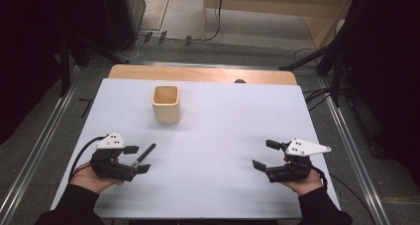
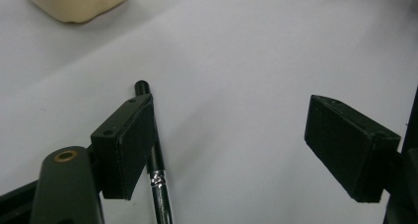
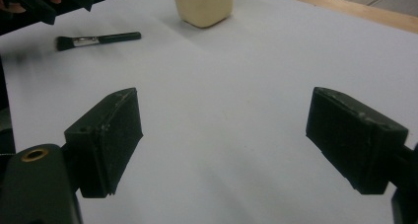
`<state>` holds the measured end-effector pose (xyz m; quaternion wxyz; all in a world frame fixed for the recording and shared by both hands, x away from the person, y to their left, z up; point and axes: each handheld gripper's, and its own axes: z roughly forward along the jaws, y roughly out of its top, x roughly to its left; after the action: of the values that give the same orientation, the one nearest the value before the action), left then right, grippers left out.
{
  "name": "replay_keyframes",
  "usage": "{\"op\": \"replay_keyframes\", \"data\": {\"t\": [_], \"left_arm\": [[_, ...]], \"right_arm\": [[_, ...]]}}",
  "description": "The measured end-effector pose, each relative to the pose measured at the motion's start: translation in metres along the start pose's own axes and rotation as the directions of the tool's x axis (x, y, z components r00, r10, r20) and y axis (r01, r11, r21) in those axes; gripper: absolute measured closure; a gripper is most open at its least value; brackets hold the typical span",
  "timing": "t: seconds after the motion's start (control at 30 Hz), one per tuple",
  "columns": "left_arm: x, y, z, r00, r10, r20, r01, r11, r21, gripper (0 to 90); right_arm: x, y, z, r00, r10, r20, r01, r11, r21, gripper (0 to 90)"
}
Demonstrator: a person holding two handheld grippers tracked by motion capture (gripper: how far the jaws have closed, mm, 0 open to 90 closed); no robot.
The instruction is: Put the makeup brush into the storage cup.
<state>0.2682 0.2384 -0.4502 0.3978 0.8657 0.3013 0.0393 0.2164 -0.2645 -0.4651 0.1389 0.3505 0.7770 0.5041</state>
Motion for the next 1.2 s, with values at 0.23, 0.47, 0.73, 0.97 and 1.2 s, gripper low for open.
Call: {"op": "replay_keyframes", "data": {"t": [0.23,0.47,0.73,0.97,1.2], "left_arm": [[-0.0031,-0.0006,-0.0009,1.0,-0.006,-0.004,0.005,1.0,-0.005,20.5],[-0.0033,-0.0015,-0.0013,0.9998,-0.018,-0.007,0.018,0.9997,-0.018,20.5],[-0.005,0.0003,0.0008,0.9997,-0.025,-0.004,0.025,0.9991,-0.033,20.5],[-0.0052,0.0018,0.0023,0.9992,-0.038,-0.011,0.038,0.9983,-0.045,20.5],[-0.0064,0.0015,0.0029,0.9994,-0.032,-0.016,0.031,0.9988,-0.039,20.6]], "right_arm": [[0.0011,-0.0006,0.0002,1.0,-0.005,-0.003,0.005,1.0,-0.004,14.6],[0.0002,-0.0007,-0.0015,1.0,0.006,0.0,-0.006,1.0,-0.017,14.9],[0.0004,-0.0008,-0.0022,0.9997,0.024,0.003,-0.024,0.999,-0.027,14.9],[0.0012,0.0002,-0.0009,0.9994,0.034,0.007,-0.033,0.999,-0.036,15.0],[0.0004,-0.0004,-0.0016,0.9994,0.033,0.008,-0.033,0.999,-0.033,15.2]]}}
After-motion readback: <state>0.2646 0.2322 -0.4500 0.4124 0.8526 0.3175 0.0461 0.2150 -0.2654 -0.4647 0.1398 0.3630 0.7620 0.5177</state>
